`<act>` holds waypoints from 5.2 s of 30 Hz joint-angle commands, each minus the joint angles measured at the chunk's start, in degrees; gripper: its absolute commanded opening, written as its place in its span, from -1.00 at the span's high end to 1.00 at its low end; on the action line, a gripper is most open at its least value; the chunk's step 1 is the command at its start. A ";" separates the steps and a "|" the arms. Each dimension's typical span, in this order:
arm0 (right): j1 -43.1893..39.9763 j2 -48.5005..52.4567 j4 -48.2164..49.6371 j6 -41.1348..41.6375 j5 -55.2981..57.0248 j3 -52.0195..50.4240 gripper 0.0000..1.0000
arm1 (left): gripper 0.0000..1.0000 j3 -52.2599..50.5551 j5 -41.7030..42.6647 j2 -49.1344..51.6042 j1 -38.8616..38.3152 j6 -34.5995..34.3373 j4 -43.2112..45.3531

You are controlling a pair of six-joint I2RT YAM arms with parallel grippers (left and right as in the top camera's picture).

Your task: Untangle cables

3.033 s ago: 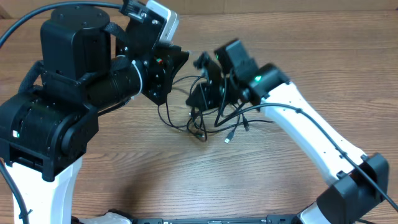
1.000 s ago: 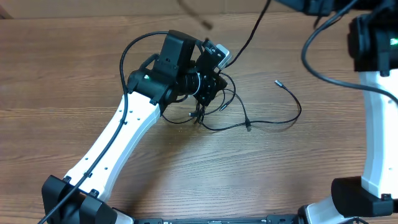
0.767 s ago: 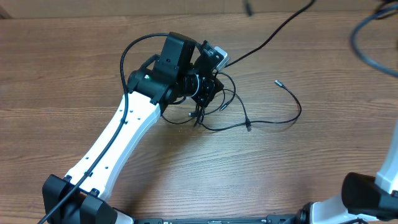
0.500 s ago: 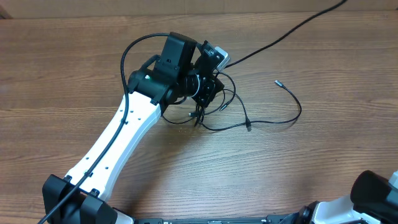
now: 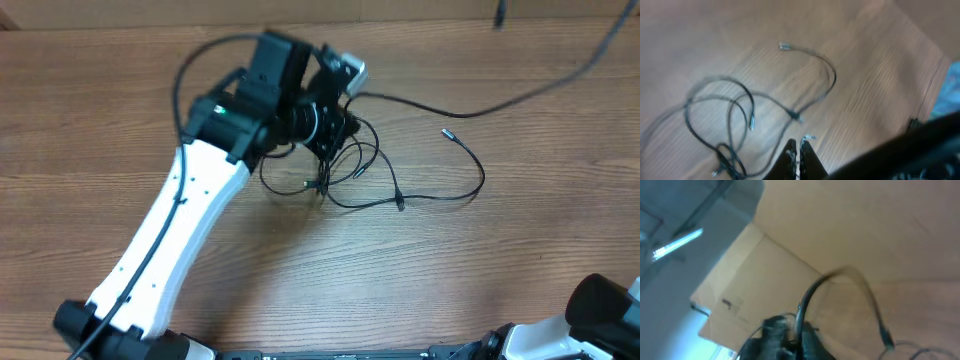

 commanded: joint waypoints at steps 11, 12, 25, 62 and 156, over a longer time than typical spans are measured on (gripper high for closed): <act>11.74 4.61 -43.21 -49.00 18.86 0.37 -1.00 | 0.92 24.61 -8.26 -0.66 0.11 1.11 -3.54; 13.62 4.61 -43.95 -49.27 20.63 0.37 -1.00 | 0.92 24.61 -8.11 -0.63 0.11 0.98 -3.54; 30.42 4.61 -44.13 -58.60 30.56 -4.46 -1.00 | 0.90 25.35 -8.39 -0.02 0.11 -4.46 -1.81; 48.70 4.61 -7.93 -74.29 -4.87 -28.46 -0.99 | 0.90 26.16 -12.39 6.58 -0.17 -20.79 6.27; -38.77 4.59 11.39 -32.15 37.51 -28.35 -1.00 | 0.04 26.16 -9.73 6.58 0.35 -12.31 -17.38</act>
